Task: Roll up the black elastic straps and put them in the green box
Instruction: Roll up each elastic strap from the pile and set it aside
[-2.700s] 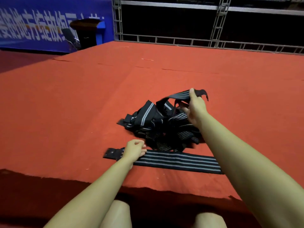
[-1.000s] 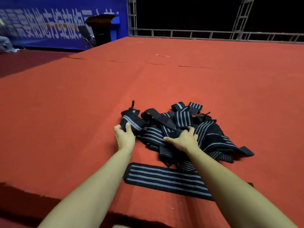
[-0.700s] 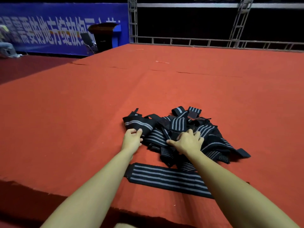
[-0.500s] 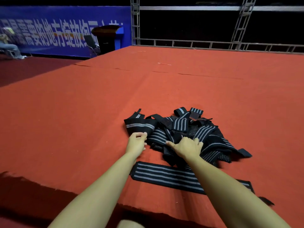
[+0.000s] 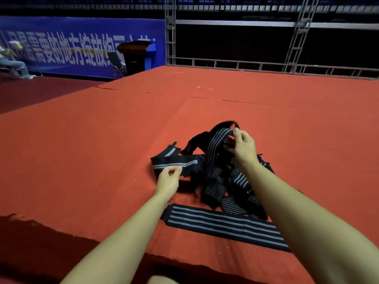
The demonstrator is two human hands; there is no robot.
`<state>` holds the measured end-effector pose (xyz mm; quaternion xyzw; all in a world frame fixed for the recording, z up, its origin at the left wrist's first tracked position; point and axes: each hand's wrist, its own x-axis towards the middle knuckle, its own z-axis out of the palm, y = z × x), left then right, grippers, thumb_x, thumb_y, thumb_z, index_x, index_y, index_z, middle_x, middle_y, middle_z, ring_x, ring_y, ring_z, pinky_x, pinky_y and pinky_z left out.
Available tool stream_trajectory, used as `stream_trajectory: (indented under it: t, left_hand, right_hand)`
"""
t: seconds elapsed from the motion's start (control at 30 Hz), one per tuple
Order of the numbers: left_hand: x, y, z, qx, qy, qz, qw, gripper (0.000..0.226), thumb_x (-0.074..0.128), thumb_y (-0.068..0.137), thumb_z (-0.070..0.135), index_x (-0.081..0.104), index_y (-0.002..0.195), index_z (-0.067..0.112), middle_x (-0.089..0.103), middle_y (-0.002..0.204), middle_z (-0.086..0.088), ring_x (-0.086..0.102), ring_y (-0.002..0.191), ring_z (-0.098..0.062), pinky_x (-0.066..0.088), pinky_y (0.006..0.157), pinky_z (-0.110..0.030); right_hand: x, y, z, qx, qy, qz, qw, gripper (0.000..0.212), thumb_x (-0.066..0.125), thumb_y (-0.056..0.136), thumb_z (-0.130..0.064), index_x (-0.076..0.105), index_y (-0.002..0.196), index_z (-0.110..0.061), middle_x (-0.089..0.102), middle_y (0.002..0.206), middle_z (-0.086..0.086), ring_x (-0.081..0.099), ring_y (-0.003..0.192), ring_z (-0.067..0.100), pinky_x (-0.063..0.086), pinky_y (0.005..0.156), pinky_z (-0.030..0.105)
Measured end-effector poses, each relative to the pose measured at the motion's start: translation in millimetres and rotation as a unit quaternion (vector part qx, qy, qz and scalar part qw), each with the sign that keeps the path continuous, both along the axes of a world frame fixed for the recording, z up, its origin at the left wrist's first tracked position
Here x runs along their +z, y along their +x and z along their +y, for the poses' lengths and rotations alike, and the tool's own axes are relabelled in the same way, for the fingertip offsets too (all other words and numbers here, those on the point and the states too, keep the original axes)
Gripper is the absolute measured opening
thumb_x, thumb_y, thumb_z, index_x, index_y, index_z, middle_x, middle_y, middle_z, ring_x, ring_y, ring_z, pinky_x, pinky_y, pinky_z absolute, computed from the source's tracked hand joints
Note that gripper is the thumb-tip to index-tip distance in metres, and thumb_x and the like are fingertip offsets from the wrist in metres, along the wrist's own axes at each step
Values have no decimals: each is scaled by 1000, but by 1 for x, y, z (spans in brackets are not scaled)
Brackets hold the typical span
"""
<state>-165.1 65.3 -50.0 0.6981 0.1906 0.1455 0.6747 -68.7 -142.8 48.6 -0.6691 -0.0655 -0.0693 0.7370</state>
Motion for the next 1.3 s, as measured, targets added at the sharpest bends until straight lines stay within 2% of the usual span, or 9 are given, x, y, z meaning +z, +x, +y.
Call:
stream_trajectory:
  t: [0.23,0.37,0.47,0.67,0.9,1.0,1.1,1.2,1.3]
  left_hand:
    - [27,-10,-14,-80,-32,-32,996,20,57,101,49,62,114,34,64,126,7,63,115,-10,58,91,-33]
    - [39,-15,-27,-93,-70,-91,989,46,62,99,49,57,137,24,60,136,5,60,121,-8,58,91,-31]
    - [49,-14,-33,-120,-65,-121,983,68,71,88,59,48,147,33,55,138,14,53,125,1,46,103,-31]
    - [56,-15,-50,-212,-58,-68,973,43,70,93,51,72,120,17,76,119,-2,70,116,-21,48,110,-47]
    - [61,-29,-67,-90,55,-69,992,37,72,92,48,58,122,30,60,121,13,58,115,-4,47,94,-25]
    - [56,-44,-76,4,120,-127,985,30,74,88,51,60,102,29,63,105,9,60,97,-4,46,85,-22]
    - [46,-61,-102,-69,156,-149,974,24,77,87,47,64,85,27,69,83,9,63,79,-3,44,74,-18]
    - [44,-68,-136,-177,147,-124,965,47,79,73,64,67,104,30,71,102,12,66,96,-3,50,89,-25]
    - [58,-70,-164,-224,147,-59,962,86,77,65,77,54,132,29,59,130,10,56,120,-7,44,102,-29]
  right_hand:
    - [70,-19,-1,70,76,-10,995,33,44,109,-39,66,109,-15,75,104,3,73,85,18,60,71,38]
    - [67,-32,-6,94,67,23,993,33,48,108,-40,69,104,-15,74,90,2,68,67,17,55,57,31]
    - [62,-37,-12,106,27,18,994,39,49,107,-42,69,112,-9,77,94,3,67,72,22,52,60,33]
    - [62,-49,-22,100,-1,33,994,42,44,109,-40,69,116,-6,75,93,4,66,63,17,47,50,26]
    - [51,-46,-44,21,-14,90,996,43,42,106,-41,65,108,-5,63,84,8,46,58,22,31,51,31]
    - [53,-50,-52,-36,-19,86,995,26,44,101,-36,56,96,-14,52,86,11,45,70,28,32,51,35]
    - [60,-62,-56,-109,-106,46,987,28,46,94,-22,44,68,-15,51,72,11,55,69,32,41,58,39]
    - [62,-78,-60,-191,-306,-28,932,42,52,89,-20,41,49,-12,74,105,5,59,126,19,49,81,34]
    - [63,-89,-65,-229,-440,-98,863,39,54,84,-22,49,48,-8,55,150,-8,59,120,19,46,71,34]
